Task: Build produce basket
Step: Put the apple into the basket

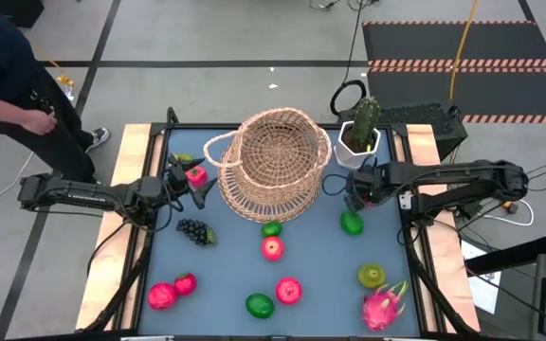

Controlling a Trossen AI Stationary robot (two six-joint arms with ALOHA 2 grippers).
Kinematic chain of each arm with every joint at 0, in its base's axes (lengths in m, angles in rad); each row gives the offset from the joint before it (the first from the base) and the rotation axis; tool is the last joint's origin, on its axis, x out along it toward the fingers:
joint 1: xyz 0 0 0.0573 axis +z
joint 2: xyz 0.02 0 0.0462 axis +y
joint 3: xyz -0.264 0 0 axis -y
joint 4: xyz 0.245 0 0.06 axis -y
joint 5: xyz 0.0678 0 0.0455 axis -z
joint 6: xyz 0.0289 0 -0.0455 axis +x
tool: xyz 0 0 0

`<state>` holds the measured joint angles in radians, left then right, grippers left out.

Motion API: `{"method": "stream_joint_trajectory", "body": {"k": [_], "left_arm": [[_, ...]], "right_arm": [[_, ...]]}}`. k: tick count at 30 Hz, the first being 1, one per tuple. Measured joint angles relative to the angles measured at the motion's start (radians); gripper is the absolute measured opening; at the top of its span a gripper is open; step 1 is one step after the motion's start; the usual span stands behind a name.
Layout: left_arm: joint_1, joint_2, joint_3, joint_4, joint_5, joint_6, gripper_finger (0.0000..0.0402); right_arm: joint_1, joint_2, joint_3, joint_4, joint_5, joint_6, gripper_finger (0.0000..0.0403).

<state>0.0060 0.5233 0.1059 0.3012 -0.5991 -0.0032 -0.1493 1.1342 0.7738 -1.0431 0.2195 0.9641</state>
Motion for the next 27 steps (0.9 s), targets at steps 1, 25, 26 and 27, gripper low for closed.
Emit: {"method": "stream_joint_trajectory", "body": {"k": [1,25,26,27], "left_arm": [[0.000,0.000,0.000,0.000,0.000,0.000,0.0381],[0.000,0.000,0.000,-0.048,0.000,0.019,0.0381],[0.000,0.000,0.000,-0.048,-0.001,0.026,0.0381],[0.000,0.000,0.000,-0.049,-0.001,0.031,0.0381]], "right_arm": [[0.000,-0.012,0.018,0.002,0.058,-0.002,0.0310],[0.240,-0.047,0.480,0.801,0.493,-0.996,0.0314],[0.238,-0.037,0.497,0.842,0.494,-1.063,0.0314],[0.231,-0.026,0.514,0.875,0.494,-1.118,0.0314]]}}
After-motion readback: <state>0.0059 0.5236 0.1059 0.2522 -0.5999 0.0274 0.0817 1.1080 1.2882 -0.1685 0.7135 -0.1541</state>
